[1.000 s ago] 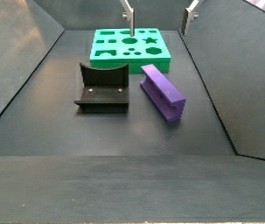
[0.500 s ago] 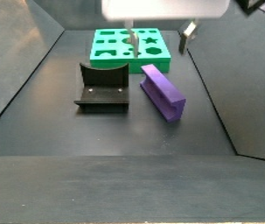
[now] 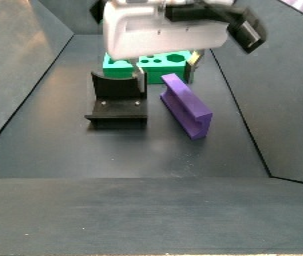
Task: Pick up the arch object. Move up. Place the arch object on the fixture. Regrasp the arch object. Rotate the arch object. Move to above the board. Insert the arch object.
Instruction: Pick up the arch object.
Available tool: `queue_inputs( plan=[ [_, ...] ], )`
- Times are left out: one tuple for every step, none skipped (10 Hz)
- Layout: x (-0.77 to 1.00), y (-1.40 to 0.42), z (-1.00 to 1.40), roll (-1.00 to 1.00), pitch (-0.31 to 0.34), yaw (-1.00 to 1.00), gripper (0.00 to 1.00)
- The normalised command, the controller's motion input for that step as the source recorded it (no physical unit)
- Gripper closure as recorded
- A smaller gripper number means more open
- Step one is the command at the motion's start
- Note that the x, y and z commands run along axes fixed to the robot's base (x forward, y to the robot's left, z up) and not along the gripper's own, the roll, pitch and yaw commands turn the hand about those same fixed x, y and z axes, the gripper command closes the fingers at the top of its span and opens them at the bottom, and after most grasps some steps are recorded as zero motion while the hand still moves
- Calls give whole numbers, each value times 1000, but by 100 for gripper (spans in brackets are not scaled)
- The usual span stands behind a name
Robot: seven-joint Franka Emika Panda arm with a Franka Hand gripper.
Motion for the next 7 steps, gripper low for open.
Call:
queue_inputs(
  plan=[
    [-1000, -160, -29, 216, 139, 0, 0],
    [-843, 0, 291, 64, 207, 0, 0],
    [-514, 86, -134, 50, 101, 0, 0],
    [-320, 69, -531, 86, 36, 0, 0],
    [-3, 0, -774, 194, 27, -60, 0],
    [31, -20, -820, 249, 0, -54, 0],
    [0, -91, -703, 270, 0, -54, 0]
  ],
)
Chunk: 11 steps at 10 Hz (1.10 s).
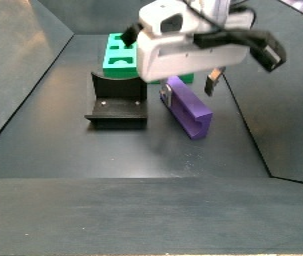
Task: Pick up the arch object. Move up. Place the arch object on the fixture. Regrasp the arch object. Rotate the arch object. Move to above the board. Insert the arch object.
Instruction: Pick up the arch object.
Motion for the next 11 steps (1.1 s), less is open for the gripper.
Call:
queue_inputs(
  plan=[
    [0, -34, -569, 223, 1, 0, 0],
    [0, 0, -509, 131, 3, 0, 0],
    [0, 0, 0, 0, 0, 0, 100],
    [0, 0, -29, 0, -50, 0, 100],
    [0, 0, 0, 0, 0, 0, 100],
    [0, 0, 0, 0, 0, 0, 100],
    [0, 0, 0, 0, 0, 0, 100],
    [0, 0, 0, 0, 0, 0, 100],
    [0, 0, 0, 0, 0, 0, 100],
    [0, 0, 0, 0, 0, 0, 100],
    [0, 0, 0, 0, 0, 0, 100]
  ],
)
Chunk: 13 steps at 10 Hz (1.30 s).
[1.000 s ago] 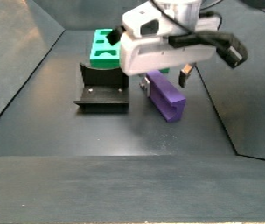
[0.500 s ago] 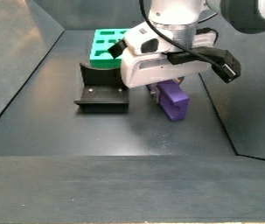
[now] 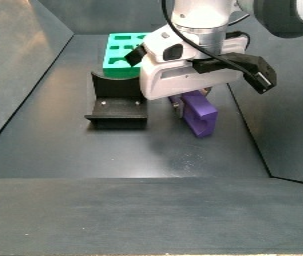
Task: Pick up the arch object. Move up. Place the arch object on the fixture. Regrasp the arch object. Rotate the arch object. Move to above the board. Insert the arch object.
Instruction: Pick up the arch object, then move up, then place the arch object on the fixture.
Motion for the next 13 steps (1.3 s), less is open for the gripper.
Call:
queue_inputs(
  plan=[
    [0, 0, 0, 0, 0, 0, 100],
    [0, 0, 0, 0, 0, 0, 100],
    [0, 0, 0, 0, 0, 0, 100],
    [0, 0, 0, 0, 0, 0, 100],
    [0, 0, 0, 0, 0, 0, 100],
    [0, 0, 833, 0, 0, 0, 100],
    [-44, 93, 815, 14, 18, 26, 100],
    [-69, 76, 687, 8, 32, 21, 100],
    [-53, 48, 558, 1, 34, 12, 100],
    [-32, 25, 360, -6, 34, 3, 100],
    [-22, 16, 199, -12, 37, 0, 100],
    [0, 0, 1000, 0, 0, 0, 100],
    [-3, -3, 1000, -2, 4, -2, 100]
  ],
)
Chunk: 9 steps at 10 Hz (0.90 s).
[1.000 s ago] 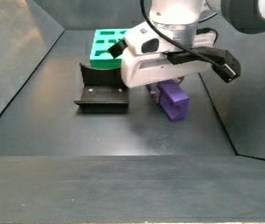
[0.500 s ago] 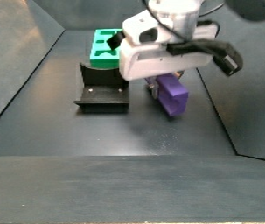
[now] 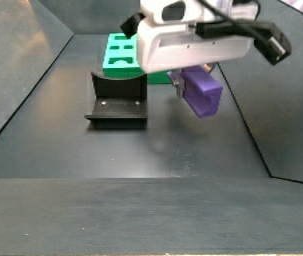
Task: Pick up the arch object. Move up. Place the arch object on the fixture. Regrasp the arch object. Rotate the arch object. Move to above the board. Insert the arch object.
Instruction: Place the arch object on the fixture.
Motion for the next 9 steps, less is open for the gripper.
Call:
queue_inputs(
  plan=[
    [-9, -5, 1000, -7, 16, -2, 100],
    [-10, -6, 1000, -9, 18, -2, 100],
    [-14, -7, 1000, -18, 24, -1, 100],
    [-18, -8, 1000, -21, 28, 0, 100],
    [-19, -9, 1000, -28, 26, 0, 100],
    [-20, -11, 1000, -33, 29, 0, 100],
    [-13, -11, 820, -40, 33, 1, 100],
    [-7, -10, 654, -47, 41, 1, 100],
    [4, -7, 434, -55, 52, 0, 100]
  ],
)
